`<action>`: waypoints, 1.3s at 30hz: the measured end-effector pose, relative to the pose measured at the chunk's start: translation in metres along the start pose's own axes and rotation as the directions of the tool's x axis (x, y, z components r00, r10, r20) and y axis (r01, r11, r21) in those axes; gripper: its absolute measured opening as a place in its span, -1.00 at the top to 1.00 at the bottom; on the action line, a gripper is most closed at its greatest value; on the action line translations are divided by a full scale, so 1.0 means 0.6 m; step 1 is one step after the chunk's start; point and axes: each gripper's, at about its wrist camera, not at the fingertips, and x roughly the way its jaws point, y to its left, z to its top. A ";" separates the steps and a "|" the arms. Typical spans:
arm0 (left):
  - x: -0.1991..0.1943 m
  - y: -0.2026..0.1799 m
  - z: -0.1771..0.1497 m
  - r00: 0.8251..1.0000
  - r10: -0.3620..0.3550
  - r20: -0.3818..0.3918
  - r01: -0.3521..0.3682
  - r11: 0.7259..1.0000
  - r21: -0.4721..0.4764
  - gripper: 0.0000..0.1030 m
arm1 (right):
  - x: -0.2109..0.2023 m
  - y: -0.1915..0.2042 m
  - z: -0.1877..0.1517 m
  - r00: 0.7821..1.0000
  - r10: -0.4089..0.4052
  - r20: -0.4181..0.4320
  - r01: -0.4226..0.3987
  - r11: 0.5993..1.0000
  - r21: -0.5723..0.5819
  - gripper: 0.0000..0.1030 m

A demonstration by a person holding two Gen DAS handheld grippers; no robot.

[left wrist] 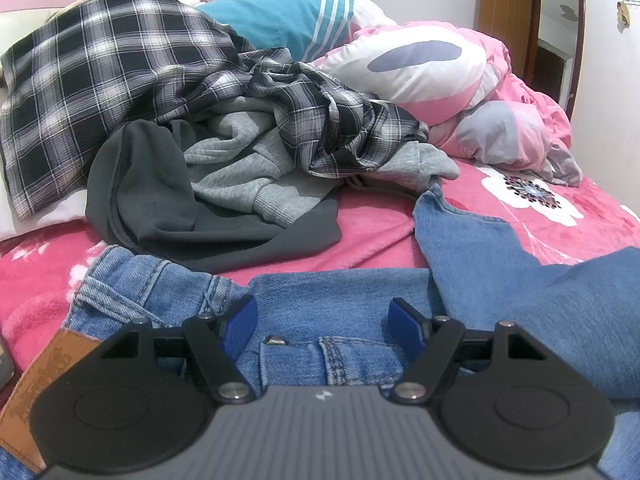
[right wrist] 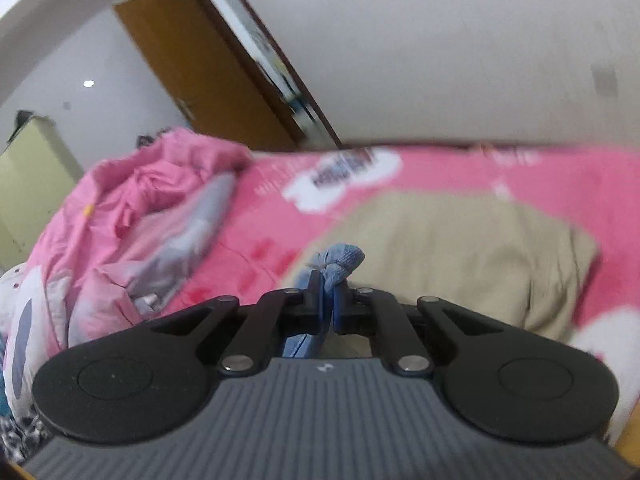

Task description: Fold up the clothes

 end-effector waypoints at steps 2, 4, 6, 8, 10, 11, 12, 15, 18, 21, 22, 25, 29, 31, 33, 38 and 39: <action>0.000 0.000 0.000 1.000 0.000 0.000 0.000 1.000 0.000 -0.43 | 0.009 -0.007 -0.002 1.000 0.005 -0.013 -0.005 1.000 0.009 0.95; 0.000 0.001 0.000 1.000 -0.001 0.000 0.001 1.000 0.001 -0.43 | 0.008 -0.007 0.003 1.000 0.018 -0.015 -0.018 1.000 -0.015 0.95; 0.001 0.001 0.000 1.000 -0.002 0.000 0.002 1.000 0.001 -0.43 | 0.008 -0.006 0.007 0.999 0.032 -0.017 -0.032 0.999 -0.040 0.94; 0.000 0.002 0.000 1.000 -0.003 0.001 0.003 1.000 -0.001 -0.43 | 0.008 -0.005 0.012 0.999 0.045 -0.019 -0.046 0.997 -0.064 0.93; 0.000 0.002 0.000 1.000 -0.005 0.002 0.005 1.000 -0.003 -0.43 | 0.007 -0.004 0.017 0.998 0.059 -0.022 -0.060 0.994 -0.088 0.74; 0.001 0.003 0.000 1.000 -0.005 0.003 0.005 1.000 -0.004 -0.43 | 0.004 -0.017 0.018 0.999 0.046 -0.010 -0.046 0.998 -0.052 0.68; 0.001 0.003 0.000 1.000 -0.006 0.003 0.006 1.000 -0.004 -0.43 | -0.001 -0.034 0.018 1.000 0.027 0.006 -0.027 1.000 -0.002 0.59; 0.000 0.003 0.000 1.000 -0.008 0.003 0.008 1.000 -0.006 -0.43 | -0.014 -0.085 0.021 0.998 -0.035 0.045 0.028 0.989 0.148 0.55; 0.000 0.003 -0.001 1.000 -0.009 0.005 0.009 1.000 -0.009 -0.43 | -0.033 -0.115 0.022 0.995 -0.064 0.079 0.042 0.966 0.255 0.54; 0.000 0.003 -0.001 1.000 -0.009 0.006 0.009 1.000 -0.011 -0.43 | -0.054 -0.058 0.010 0.997 0.049 0.064 -0.061 0.977 0.205 0.53; 0.000 0.003 -0.001 1.000 -0.009 0.005 0.009 1.000 -0.010 -0.43 | -0.059 -0.031 0.004 0.993 0.107 0.045 -0.114 0.975 0.191 0.51; -0.001 0.005 -0.001 1.000 -0.012 0.007 0.012 1.000 -0.014 -0.43 | -0.061 0.068 -0.028 0.959 0.281 -0.044 -0.273 0.952 0.139 0.40; 0.000 0.006 -0.001 1.000 -0.015 0.009 0.015 1.000 -0.019 -0.43 | -0.021 0.233 -0.117 0.822 0.488 -0.294 -0.470 0.872 0.135 0.32; -0.001 0.006 -0.001 1.000 -0.017 0.010 0.017 1.000 -0.021 -0.43 | 0.012 0.311 -0.181 0.712 0.555 -0.431 -0.535 0.825 0.180 0.25; -0.001 0.008 -0.002 1.000 -0.022 0.013 0.023 0.999 -0.027 -0.44 | 0.049 0.390 -0.248 0.621 0.564 -0.545 -0.558 0.806 0.199 0.24; -0.003 0.011 -0.002 0.999 -0.034 0.020 0.035 0.999 -0.039 -0.44 | 0.145 0.552 -0.391 0.492 0.467 -0.735 -0.549 0.821 0.154 0.24; -0.003 0.011 -0.003 0.999 -0.036 0.021 0.037 0.998 -0.041 -0.45 | 0.160 0.570 -0.409 0.499 0.436 -0.749 -0.540 0.832 0.125 0.24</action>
